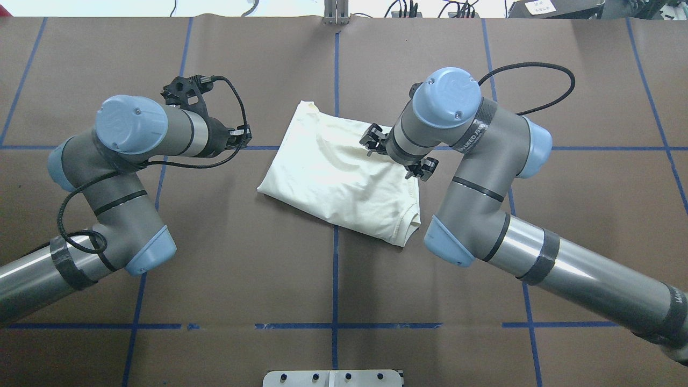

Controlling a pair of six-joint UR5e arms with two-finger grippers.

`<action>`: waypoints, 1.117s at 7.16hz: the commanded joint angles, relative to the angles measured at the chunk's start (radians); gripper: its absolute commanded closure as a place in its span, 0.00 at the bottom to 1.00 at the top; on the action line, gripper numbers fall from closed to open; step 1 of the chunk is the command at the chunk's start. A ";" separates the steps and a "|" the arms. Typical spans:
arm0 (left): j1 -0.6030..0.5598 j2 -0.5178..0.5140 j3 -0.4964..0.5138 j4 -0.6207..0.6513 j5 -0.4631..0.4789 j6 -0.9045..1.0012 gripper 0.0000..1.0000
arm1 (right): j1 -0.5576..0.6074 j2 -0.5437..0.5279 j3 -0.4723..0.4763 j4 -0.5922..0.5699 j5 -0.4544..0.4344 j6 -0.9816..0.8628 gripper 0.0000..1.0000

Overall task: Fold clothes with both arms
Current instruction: 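Press down on the folded shirt with the right gripper while the left gripper withdraws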

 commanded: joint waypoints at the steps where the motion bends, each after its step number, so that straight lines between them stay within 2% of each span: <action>1: -0.056 0.010 -0.077 0.055 -0.051 0.002 1.00 | -0.071 0.066 -0.062 -0.001 -0.103 0.076 0.99; 2: -0.083 0.013 -0.088 0.054 -0.091 0.004 1.00 | -0.076 0.113 -0.126 -0.001 -0.105 0.071 1.00; 3: -0.087 0.059 -0.127 0.054 -0.096 0.008 1.00 | -0.076 0.196 -0.228 -0.001 -0.105 0.070 1.00; 4: -0.096 0.089 -0.161 0.054 -0.096 0.034 1.00 | -0.079 0.241 -0.307 0.055 -0.105 0.067 1.00; 5: -0.096 0.103 -0.178 0.054 -0.096 0.036 1.00 | -0.079 0.250 -0.387 0.160 -0.106 0.065 1.00; 8: -0.096 0.105 -0.181 0.054 -0.096 0.036 1.00 | -0.038 0.266 -0.442 0.177 -0.106 -0.034 1.00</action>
